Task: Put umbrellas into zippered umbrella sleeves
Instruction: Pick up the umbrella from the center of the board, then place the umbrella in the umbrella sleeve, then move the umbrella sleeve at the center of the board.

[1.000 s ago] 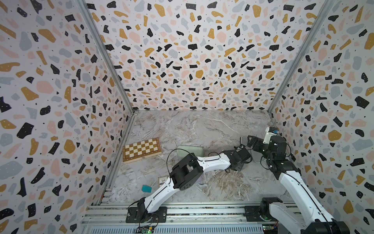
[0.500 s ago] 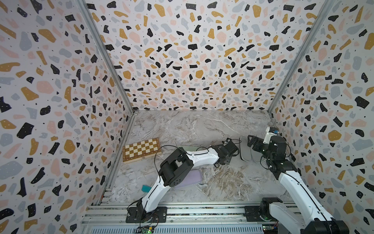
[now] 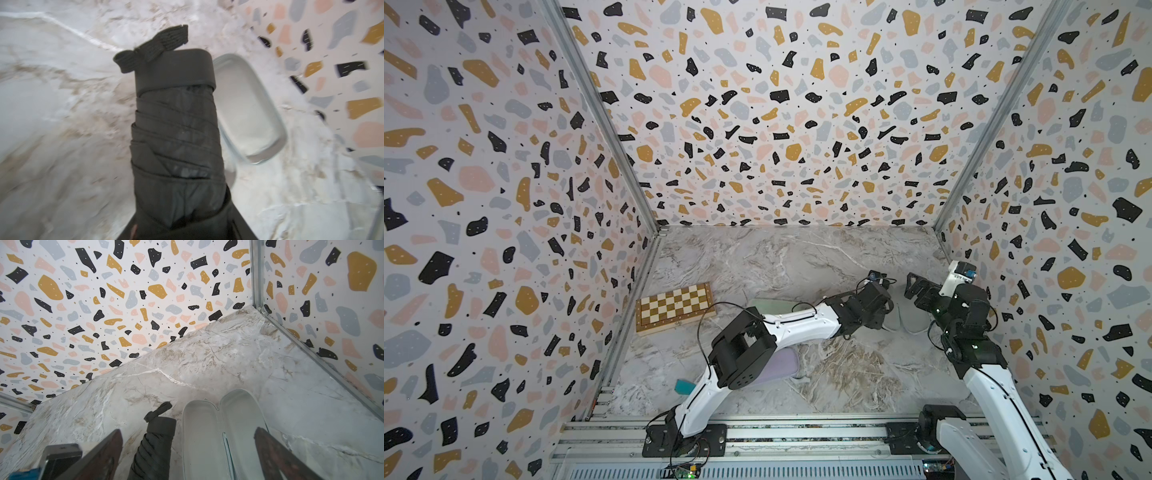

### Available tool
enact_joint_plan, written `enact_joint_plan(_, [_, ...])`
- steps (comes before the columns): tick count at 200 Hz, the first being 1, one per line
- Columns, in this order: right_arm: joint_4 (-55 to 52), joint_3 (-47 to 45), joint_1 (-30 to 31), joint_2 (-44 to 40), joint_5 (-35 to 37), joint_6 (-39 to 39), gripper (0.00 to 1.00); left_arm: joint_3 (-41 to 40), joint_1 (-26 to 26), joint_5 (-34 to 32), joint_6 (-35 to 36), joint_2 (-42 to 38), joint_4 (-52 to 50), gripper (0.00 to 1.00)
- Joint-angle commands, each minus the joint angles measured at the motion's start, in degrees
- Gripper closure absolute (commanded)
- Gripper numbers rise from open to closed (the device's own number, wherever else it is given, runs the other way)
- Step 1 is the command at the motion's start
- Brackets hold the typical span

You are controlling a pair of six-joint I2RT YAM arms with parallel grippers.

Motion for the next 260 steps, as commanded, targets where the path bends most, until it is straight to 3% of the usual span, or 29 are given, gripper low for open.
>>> enact_joint_plan(1, [-0.60, 0.01, -0.68, -0.49, -0.30, 0.46, 0.00, 6.56, -0.58, 5.38, -0.88, 4.17, 5.75, 0.82])
enact_joint_plan(43, [-0.68, -0.06, -1.15, -0.98, -1.62, 0.29, 0.00, 21.81, -0.44, 2.97, -1.58, 15.05, -3.11, 0.79])
enact_joint_plan(78, [0.28, -1.06, -1.10, -1.35, -2.27, 0.77, 0.00, 26.53, -0.32, -2.76, -1.76, 19.45, -9.41, 0.79])
enact_joint_plan(93, [0.46, -1.23, -1.14, -1.39, -2.90, 0.83, 0.00, 23.46, -0.17, -5.35, -1.70, 18.03, -8.51, 0.79])
enact_joint_plan(128, [0.30, -0.91, -1.08, 2.03, -4.72, 0.84, 0.00, 19.47, 1.42, -2.44, -3.43, 17.40, -7.20, 0.79])
enact_joint_plan(170, [2.41, -1.37, -0.90, 4.90, -5.27, 1.41, 0.00, 12.84, 2.48, -4.22, -3.52, 14.56, -6.71, 0.80])
enact_joint_plan(210, [3.36, -1.62, 0.77, 6.74, -4.32, 1.89, 0.00, -3.10, 5.12, -5.15, -5.28, 5.25, 0.19, 0.81])
enact_joint_plan(245, [4.88, -2.59, 4.67, 8.54, -1.38, 1.89, 0.00, -13.73, 6.29, -10.22, -4.51, -3.17, 1.26, 0.78])
enact_joint_plan(260, [5.78, -2.67, 6.72, 10.54, -0.30, 1.62, 0.00, -17.73, 8.25, -5.32, -4.78, -5.77, 3.08, 0.73])
